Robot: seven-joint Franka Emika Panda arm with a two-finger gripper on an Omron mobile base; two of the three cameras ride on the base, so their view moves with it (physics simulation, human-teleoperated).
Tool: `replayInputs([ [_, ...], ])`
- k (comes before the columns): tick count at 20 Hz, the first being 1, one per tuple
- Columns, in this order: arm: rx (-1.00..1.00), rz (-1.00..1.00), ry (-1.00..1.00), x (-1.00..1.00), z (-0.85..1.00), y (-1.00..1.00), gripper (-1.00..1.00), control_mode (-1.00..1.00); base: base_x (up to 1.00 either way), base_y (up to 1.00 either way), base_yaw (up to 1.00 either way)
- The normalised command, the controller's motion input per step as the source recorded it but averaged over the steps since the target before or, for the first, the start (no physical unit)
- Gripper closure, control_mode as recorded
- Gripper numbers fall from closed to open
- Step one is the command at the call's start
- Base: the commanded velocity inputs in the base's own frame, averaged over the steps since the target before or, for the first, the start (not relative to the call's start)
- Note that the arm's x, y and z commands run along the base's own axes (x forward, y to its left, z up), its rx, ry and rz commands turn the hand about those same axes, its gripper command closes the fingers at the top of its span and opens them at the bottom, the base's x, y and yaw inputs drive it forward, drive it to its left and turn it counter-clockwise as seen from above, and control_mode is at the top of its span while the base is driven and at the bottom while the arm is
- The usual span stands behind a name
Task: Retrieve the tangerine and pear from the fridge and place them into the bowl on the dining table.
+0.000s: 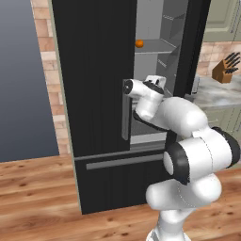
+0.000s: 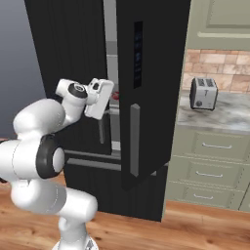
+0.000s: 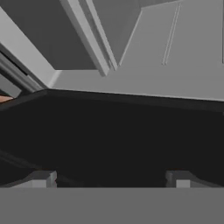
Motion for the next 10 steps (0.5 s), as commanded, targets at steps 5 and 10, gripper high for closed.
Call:
replayInputs([
  [5, -0.04, 0.0, 0.0, 0.74, -0.33, -0.14, -1.0, -1.0, 0.0, 0.0, 0.0],
  [10, -0.05, -0.01, 0.0, 0.1, -0.2, -0.58, -1.0, -1.0, 0.0, 0.0, 0.0],
])
